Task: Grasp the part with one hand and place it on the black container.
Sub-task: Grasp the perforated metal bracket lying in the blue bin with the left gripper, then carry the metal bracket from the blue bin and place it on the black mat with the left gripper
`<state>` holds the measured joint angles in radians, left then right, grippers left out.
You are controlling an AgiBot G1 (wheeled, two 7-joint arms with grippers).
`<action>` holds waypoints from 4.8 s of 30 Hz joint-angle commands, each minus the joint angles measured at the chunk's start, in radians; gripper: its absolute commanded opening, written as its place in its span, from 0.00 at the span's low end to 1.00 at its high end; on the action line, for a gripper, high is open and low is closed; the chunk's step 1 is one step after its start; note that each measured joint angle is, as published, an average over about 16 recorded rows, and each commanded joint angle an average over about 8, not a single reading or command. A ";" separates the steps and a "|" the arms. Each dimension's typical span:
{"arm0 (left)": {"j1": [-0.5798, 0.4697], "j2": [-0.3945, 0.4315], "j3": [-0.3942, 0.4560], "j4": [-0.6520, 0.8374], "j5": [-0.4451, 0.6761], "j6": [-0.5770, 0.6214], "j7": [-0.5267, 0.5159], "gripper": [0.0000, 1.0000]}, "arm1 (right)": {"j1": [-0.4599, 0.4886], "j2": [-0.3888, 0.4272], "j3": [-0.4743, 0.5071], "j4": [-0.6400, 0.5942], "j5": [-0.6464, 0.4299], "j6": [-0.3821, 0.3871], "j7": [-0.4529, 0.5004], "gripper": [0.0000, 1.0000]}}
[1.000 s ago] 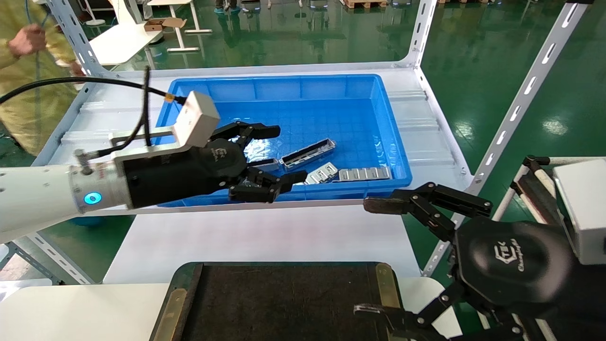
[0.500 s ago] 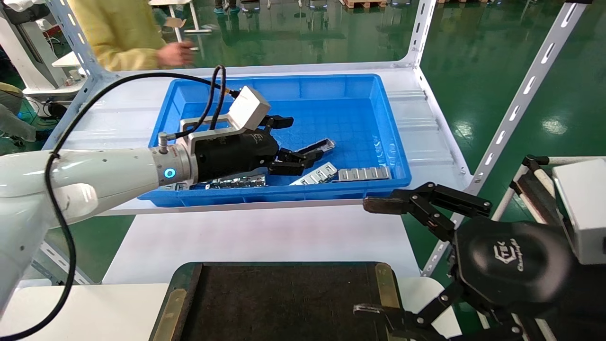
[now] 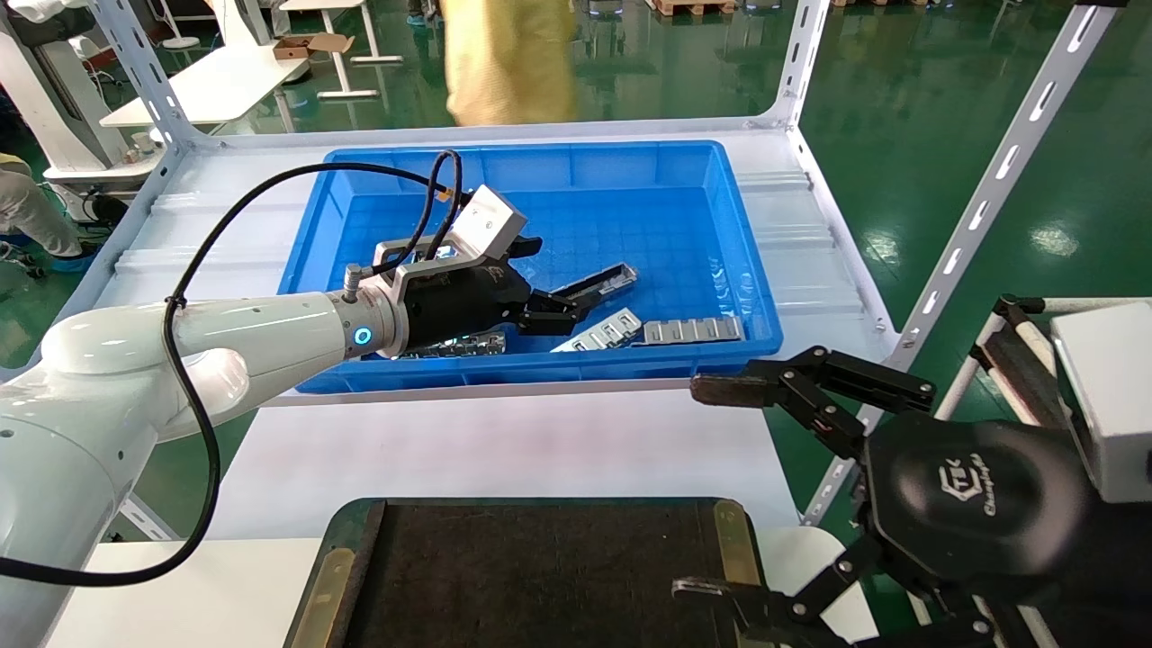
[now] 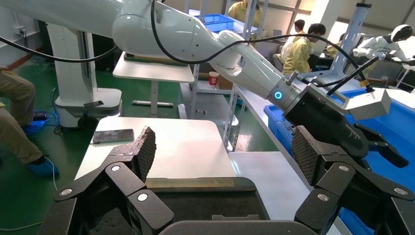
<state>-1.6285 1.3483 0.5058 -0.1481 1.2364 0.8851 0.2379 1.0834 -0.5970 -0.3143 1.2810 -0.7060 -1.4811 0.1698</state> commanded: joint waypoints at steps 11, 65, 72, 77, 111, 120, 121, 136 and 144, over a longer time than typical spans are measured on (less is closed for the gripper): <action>0.015 0.012 0.021 0.013 -0.022 -0.065 0.009 0.40 | 0.000 0.000 0.000 0.000 0.000 0.000 0.000 0.39; 0.011 -0.001 0.173 -0.036 -0.217 -0.109 -0.055 0.00 | 0.001 0.001 -0.002 0.000 0.002 0.001 -0.001 0.00; -0.026 -0.048 0.157 -0.031 -0.260 0.082 -0.037 0.00 | 0.001 0.001 -0.003 0.000 0.002 0.001 -0.001 0.00; -0.043 -0.094 0.149 -0.032 -0.281 0.254 -0.028 0.00 | 0.001 0.001 -0.003 0.000 0.002 0.001 -0.001 0.00; 0.484 -0.412 0.136 -0.780 -0.378 0.413 -0.290 0.00 | 0.001 0.002 -0.004 0.000 0.003 0.002 -0.002 0.00; 0.784 -0.473 0.143 -1.046 -0.337 0.048 -0.377 0.00 | 0.001 0.002 -0.004 0.000 0.003 0.002 -0.002 0.00; 0.812 -0.476 0.146 -1.067 -0.331 0.011 -0.388 0.00 | 0.001 0.002 -0.004 0.000 0.003 0.002 -0.002 0.00; 1.043 -0.387 0.198 -1.198 -0.229 -0.515 -0.507 0.00 | 0.001 0.002 -0.005 0.000 0.003 0.002 -0.002 0.00; 1.074 -0.314 0.244 -1.199 -0.220 -0.709 -0.583 0.00 | 0.001 0.002 -0.005 0.000 0.003 0.002 -0.003 0.00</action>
<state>-0.5571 1.0330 0.7513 -1.3461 1.0169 0.1804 -0.3386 1.0846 -0.5950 -0.3194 1.2810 -0.7025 -1.4790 0.1672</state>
